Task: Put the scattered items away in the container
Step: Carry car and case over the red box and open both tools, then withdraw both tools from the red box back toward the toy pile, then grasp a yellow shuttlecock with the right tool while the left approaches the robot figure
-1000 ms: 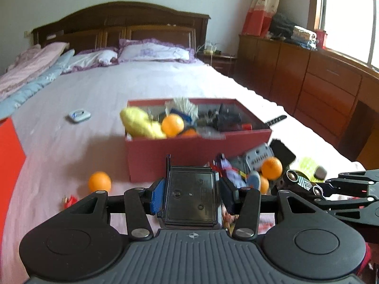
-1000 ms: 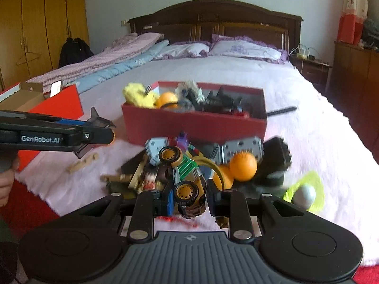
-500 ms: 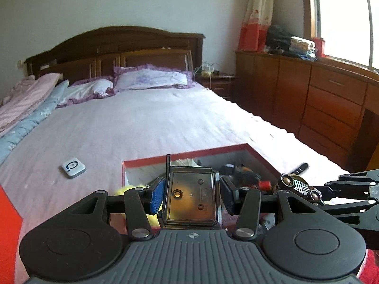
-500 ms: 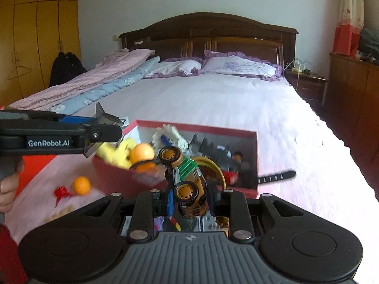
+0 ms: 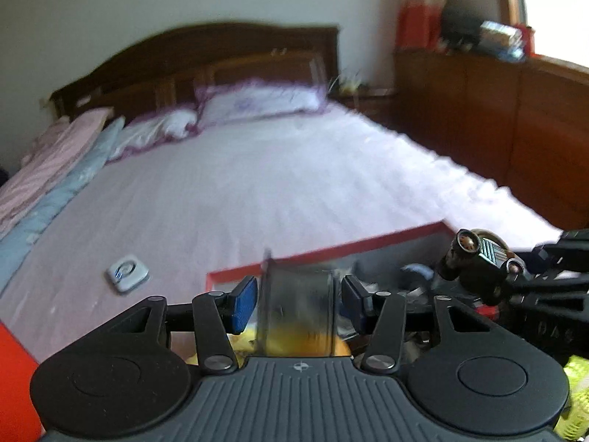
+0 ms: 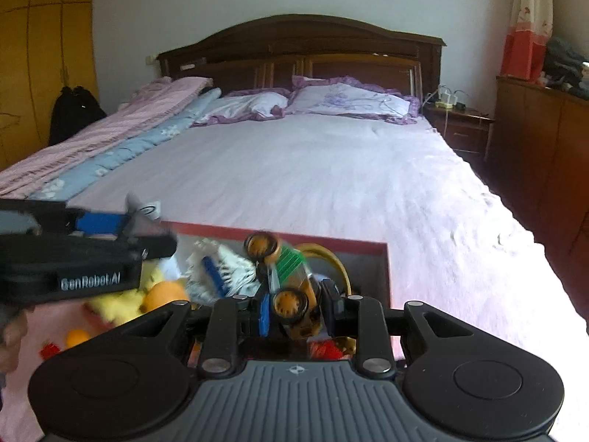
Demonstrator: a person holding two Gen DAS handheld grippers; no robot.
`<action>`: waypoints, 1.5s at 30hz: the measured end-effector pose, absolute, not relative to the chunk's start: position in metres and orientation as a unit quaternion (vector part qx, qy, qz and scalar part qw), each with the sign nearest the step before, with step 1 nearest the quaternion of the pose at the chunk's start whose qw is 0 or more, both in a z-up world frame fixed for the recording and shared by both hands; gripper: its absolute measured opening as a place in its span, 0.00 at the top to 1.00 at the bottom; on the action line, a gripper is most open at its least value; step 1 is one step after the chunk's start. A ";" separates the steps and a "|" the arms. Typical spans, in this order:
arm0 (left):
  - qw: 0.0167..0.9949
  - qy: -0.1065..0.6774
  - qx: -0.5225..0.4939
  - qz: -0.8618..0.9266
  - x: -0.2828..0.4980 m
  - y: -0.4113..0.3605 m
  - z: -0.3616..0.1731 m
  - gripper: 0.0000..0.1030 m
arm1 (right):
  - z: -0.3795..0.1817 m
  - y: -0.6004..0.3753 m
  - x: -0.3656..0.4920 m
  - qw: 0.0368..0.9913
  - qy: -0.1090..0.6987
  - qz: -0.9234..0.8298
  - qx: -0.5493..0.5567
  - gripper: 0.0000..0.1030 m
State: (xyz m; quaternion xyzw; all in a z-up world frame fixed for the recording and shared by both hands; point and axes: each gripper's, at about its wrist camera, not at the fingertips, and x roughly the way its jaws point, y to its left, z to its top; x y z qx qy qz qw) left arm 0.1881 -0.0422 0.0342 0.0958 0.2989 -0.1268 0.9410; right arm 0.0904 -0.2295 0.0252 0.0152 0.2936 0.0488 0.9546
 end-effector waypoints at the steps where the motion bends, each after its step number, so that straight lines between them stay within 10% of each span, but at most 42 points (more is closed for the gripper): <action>1: 0.941 0.301 0.093 -0.125 0.189 -0.042 0.034 0.45 | 0.025 -0.229 0.096 0.954 0.296 0.044 0.012 0.61; 13: 0.949 0.281 0.082 -0.115 0.115 -0.003 0.032 0.20 | 0.028 -0.230 0.054 0.955 0.293 0.052 0.011 0.46; 45: 0.906 0.336 0.124 -0.226 -0.047 -0.036 -0.032 0.19 | -0.062 -0.256 -0.138 0.931 0.365 -0.027 0.008 0.30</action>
